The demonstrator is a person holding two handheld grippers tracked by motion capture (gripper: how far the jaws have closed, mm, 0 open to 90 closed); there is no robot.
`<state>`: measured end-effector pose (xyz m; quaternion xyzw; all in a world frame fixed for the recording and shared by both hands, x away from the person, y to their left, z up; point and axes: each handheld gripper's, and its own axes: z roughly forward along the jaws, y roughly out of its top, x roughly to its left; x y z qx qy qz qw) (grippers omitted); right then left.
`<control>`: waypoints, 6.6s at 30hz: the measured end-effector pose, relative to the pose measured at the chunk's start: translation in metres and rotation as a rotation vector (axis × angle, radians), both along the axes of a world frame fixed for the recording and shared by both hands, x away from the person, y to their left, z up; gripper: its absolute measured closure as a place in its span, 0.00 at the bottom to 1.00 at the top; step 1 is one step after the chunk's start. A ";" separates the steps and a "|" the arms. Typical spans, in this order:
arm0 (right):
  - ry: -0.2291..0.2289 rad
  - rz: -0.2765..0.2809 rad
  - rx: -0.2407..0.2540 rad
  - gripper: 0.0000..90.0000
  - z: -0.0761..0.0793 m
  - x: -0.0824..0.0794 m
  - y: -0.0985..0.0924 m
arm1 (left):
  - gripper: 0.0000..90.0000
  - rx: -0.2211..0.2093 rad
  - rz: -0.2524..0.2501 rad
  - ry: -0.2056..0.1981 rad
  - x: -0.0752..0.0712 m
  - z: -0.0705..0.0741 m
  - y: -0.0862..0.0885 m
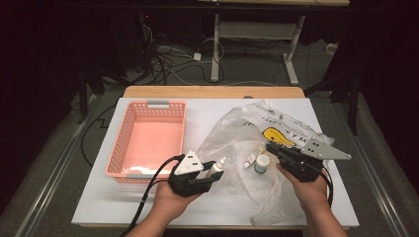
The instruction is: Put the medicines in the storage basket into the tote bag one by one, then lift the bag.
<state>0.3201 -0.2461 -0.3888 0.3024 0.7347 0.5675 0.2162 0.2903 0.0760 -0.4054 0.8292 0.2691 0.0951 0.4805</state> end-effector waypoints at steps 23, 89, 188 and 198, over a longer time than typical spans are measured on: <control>0.002 0.004 0.007 1.00 -0.002 0.003 0.001 | 0.64 0.113 0.085 0.013 0.059 -0.030 -0.099; 0.009 -0.004 -0.013 1.00 -0.005 0.000 0.000 | 0.16 0.040 0.237 0.277 0.055 -0.081 -0.069; -0.327 -0.222 0.190 1.00 0.139 0.048 0.008 | 0.97 -0.297 0.283 -0.457 0.096 0.165 -0.047; -0.242 -0.303 0.144 1.00 0.112 0.079 -0.005 | 0.97 -0.204 0.323 -0.346 0.129 0.128 -0.046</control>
